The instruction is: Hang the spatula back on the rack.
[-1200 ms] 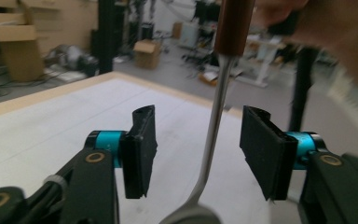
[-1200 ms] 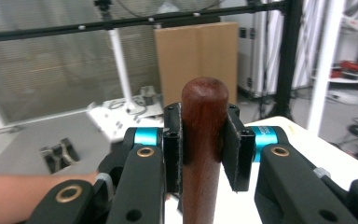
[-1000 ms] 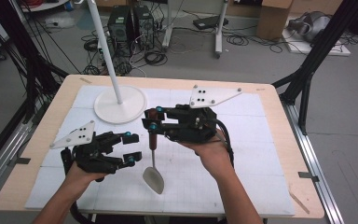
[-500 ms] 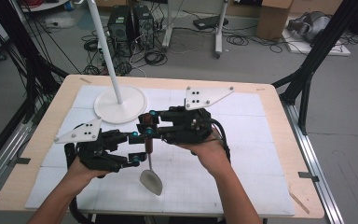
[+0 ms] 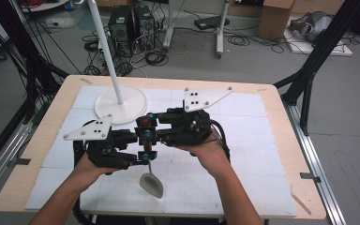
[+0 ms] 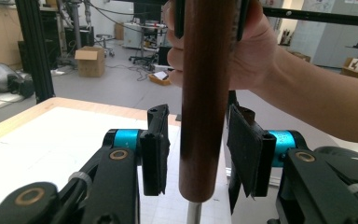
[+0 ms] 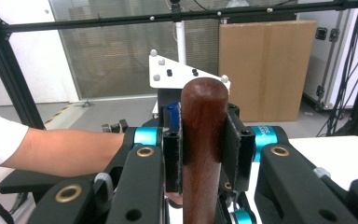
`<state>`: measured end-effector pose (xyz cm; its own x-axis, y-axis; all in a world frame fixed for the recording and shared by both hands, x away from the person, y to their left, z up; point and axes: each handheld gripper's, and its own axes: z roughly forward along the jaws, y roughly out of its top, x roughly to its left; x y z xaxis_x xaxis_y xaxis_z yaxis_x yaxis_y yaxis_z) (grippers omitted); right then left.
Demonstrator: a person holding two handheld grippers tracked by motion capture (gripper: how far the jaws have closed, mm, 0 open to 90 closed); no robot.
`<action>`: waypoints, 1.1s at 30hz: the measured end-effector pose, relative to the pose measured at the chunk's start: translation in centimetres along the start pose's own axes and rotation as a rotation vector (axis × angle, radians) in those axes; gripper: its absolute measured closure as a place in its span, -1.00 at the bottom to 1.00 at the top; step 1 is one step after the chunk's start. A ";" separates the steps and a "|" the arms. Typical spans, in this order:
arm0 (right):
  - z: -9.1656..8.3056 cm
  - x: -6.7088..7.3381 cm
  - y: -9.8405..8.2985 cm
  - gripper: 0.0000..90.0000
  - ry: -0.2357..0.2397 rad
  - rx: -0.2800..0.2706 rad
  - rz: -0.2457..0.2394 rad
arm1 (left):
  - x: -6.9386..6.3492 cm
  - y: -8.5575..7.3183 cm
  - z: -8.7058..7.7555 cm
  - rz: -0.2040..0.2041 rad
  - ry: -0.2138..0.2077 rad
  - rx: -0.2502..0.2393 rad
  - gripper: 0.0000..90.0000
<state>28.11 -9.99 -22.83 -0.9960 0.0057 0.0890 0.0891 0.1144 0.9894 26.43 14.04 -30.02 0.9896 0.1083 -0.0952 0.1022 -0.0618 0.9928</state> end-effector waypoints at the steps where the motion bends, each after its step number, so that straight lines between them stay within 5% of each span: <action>1: 0.0 0.0 0.0 0.61 0.004 -0.004 -0.006 | 0.0 0.0 0.0 0.000 -0.001 0.002 0.32; 25: 0.1 0.1 0.5 0.60 0.023 -0.005 -0.003 | -0.1 0.1 -0.2 0.009 -0.013 -0.010 0.62; 27: 0.0 0.0 0.4 0.55 0.001 -0.012 0.004 | -0.1 0.1 -0.2 -0.004 0.019 0.001 0.63; 28: -0.2 0.0 0.4 0.37 -0.020 -0.028 0.010 | -0.1 0.1 -0.2 -0.008 0.032 0.010 0.63; 30: -0.8 0.0 0.5 0.00 -0.097 -0.076 0.032 | -0.1 0.1 -0.3 -0.009 0.068 0.023 0.63; 33: -2.3 0.2 0.4 -0.17 -0.186 -0.132 0.033 | 0.0 0.3 -0.7 -0.009 0.115 0.011 0.63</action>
<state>27.94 -12.25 -22.13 -0.9752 0.1919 0.1108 0.1091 -0.0193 0.9938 26.42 14.73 -29.65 0.9705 0.2216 -0.0947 0.1129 -0.0709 0.9911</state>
